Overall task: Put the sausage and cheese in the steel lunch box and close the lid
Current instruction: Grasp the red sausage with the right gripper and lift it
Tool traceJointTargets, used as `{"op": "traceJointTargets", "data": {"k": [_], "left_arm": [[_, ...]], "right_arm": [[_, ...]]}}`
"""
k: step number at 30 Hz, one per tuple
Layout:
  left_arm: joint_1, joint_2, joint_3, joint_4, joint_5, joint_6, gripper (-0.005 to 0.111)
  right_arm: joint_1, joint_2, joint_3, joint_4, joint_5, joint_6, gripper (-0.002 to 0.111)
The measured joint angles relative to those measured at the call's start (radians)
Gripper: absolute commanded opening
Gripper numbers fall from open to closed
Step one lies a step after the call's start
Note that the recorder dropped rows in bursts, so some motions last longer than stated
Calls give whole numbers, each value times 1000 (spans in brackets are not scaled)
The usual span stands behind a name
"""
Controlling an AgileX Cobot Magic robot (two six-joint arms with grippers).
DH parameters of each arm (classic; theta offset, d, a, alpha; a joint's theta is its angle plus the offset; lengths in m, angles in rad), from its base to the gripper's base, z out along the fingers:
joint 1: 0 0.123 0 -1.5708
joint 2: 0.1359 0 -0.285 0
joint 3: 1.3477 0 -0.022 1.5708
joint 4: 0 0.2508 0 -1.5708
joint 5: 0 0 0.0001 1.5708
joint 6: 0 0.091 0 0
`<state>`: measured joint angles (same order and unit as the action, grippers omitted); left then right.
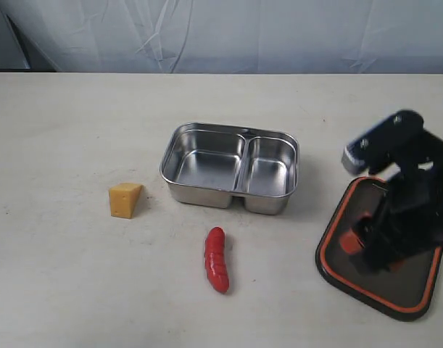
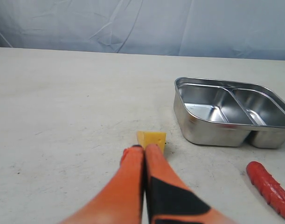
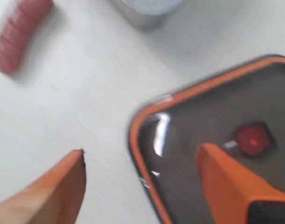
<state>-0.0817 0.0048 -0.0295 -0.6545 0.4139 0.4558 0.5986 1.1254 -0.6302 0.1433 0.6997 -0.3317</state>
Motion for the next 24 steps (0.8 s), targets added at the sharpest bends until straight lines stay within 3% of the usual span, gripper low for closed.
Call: {"op": "traceJointTargets", "data": {"k": [4,8,15,20,24], "left_arm": [[0,0,0,0,0,0,0],[0,0,0,0,0,0,0],[0,0,0,0,0,0,0],[0,0,0,0,0,0,0],[0,0,0,0,0,0,0]], "right_arm": [[41,26,-93,247,0,33,59],[159,158,-144,297,-15,72,57],[339,491,-308,217,-37,249,57],[364,673,-447,45,21,493,57],[366,784,-514,14,34,559,57]]}}
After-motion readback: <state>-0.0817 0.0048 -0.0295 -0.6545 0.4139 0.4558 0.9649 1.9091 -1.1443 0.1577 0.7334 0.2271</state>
